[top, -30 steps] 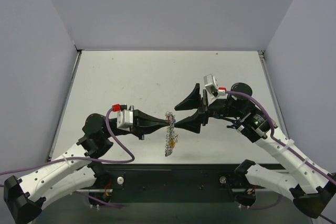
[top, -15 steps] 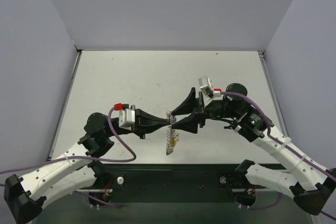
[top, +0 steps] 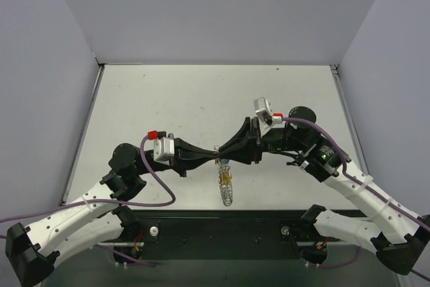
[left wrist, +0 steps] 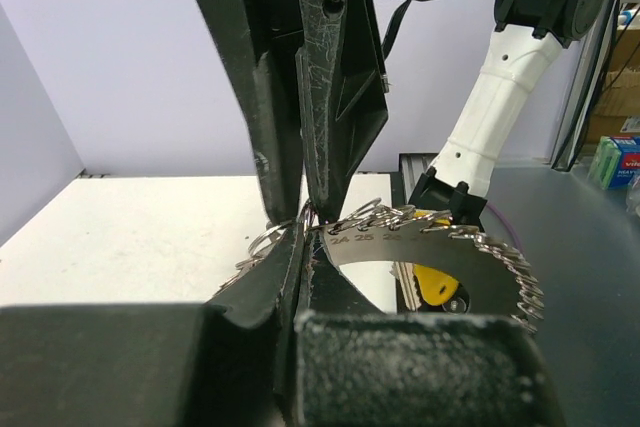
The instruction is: Put the keys on the keyring
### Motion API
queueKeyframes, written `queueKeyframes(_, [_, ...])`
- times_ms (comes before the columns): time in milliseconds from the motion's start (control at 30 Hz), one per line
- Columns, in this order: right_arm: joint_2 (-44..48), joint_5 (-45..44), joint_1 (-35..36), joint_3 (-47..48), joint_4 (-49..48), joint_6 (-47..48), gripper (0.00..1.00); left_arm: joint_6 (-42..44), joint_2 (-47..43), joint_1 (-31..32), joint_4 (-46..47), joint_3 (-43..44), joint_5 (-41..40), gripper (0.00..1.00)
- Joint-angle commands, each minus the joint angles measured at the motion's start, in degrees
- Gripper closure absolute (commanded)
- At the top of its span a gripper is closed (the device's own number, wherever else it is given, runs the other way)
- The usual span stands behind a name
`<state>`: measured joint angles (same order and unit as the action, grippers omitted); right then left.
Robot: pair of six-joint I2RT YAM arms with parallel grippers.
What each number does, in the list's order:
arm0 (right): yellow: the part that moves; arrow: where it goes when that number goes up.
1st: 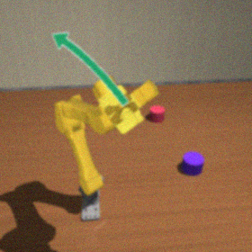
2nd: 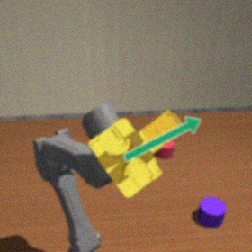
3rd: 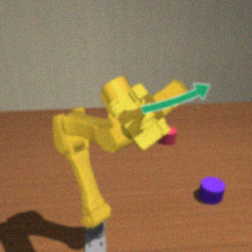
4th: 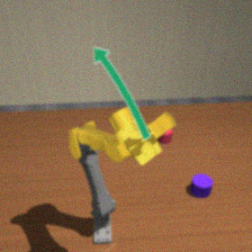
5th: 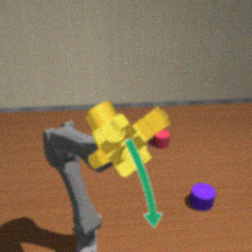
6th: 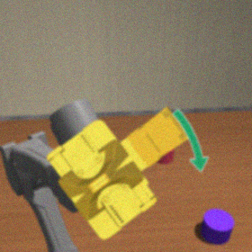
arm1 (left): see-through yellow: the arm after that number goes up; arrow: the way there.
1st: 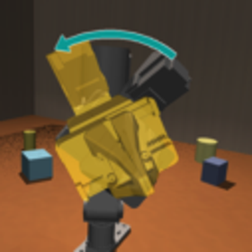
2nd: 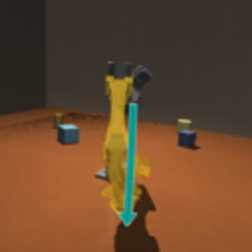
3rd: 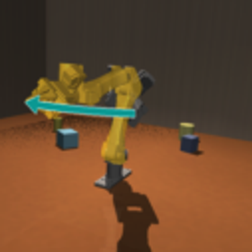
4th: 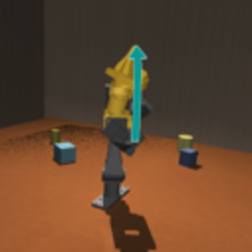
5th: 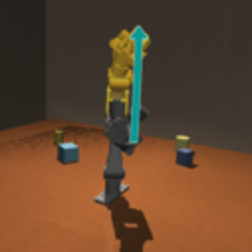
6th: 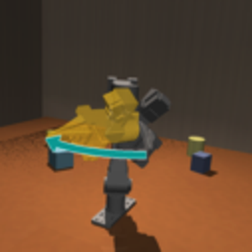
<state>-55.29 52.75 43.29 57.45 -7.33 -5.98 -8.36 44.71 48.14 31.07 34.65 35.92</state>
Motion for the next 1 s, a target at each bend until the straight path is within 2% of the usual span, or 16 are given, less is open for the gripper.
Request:
queueKeyframes(0, [-1.23, -0.10, 0.92, 2.23, -2.34, 0.62, 0.92, -0.34, -0.06, 0.29, 4.88, 3.67, 0.46, 1.00])
queueKeyframes(100, [-1.75, 0.16, 1.18, 2.75, -1.46, 1.23, 0.93, -0.78, 0.12, 0.20, 5.58, 3.49, 0.55, 1.00])
queueKeyframes(167, [-1.93, 0.07, 1.36, 2.75, -1.11, 1.49, 0.86, -0.78, 0.20, 0.20, 5.58, 3.58, 0.73, 1.00])
queueKeyframes(200, [-1.84, -0.10, 1.45, 2.84, -1.02, 1.67, 0.79, -0.78, 0.20, 0.29, 5.67, 3.49, 0.73, 1.00])
queueKeyframes(300, [-1.67, -0.81, 1.54, 2.75, -0.75, 2.02, 0.75, -0.78, 0.12, 0.29, 5.67, 3.58, 0.64, 1.00])
queueKeyframes(367, [-1.84, -0.81, 1.54, 2.93, -0.58, 2.11, 0.78, -0.78, 0.12, 0.29, 5.67, 3.75, 0.55, 1.00])
queueKeyframes(400, [-1.93, -0.63, 1.62, 3.02, -0.14, 2.28, 0.85, -0.78, 0.20, 0.20, 5.67, 3.75, 0.55, 1.00])
queueKeyframes(500, [-2.46, -0.37, 1.62, 3.37, 0.65, 2.64, 0.98, -0.78, 0.29, 0.20, 5.67, 3.84, 0.64, 1.00])
queueKeyframes(533, [-2.37, -0.37, 1.62, 3.28, 0.74, 2.73, 0.99, -0.78, 0.20, 0.20, 5.76, 3.84, 0.64, 1.00])
queueKeyframes(700, [-1.76, -1.16, 1.71, 3.37, 1.27, 3.16, 1.00, 0.01, -0.67, 0.20, 4.18, 3.75, -0.24, 1.00])
queueKeyframes(833, [-1.58, -2.21, 1.71, 4.42, 3.64, 4.92, 1.00, 2.72, -2.86, 0.29, -2.91, 5.68, -2.96, 1.00])
queueKeyframes(900, [-1.58, -2.48, 1.62, 4.77, 5.21, 5.45, 1.00, 4.05, -3.83, 0.20, -6.09, 6.74, -4.28, 0.93])
queueKeyframes(933, [-1.49, -3.00, 1.62, 5.21, 5.66, 5.45, 1.00, 5.62, -4.80, 0.20, -8.89, 7.18, -4.54, 0.82])
queueKeyframes(967, [-1.49, -3.18, 1.54, 5.48, 6.19, 6.76, 1.00, 6.42, -5.42, 0.20, -10.31, 8.14, -4.72, 0.75])
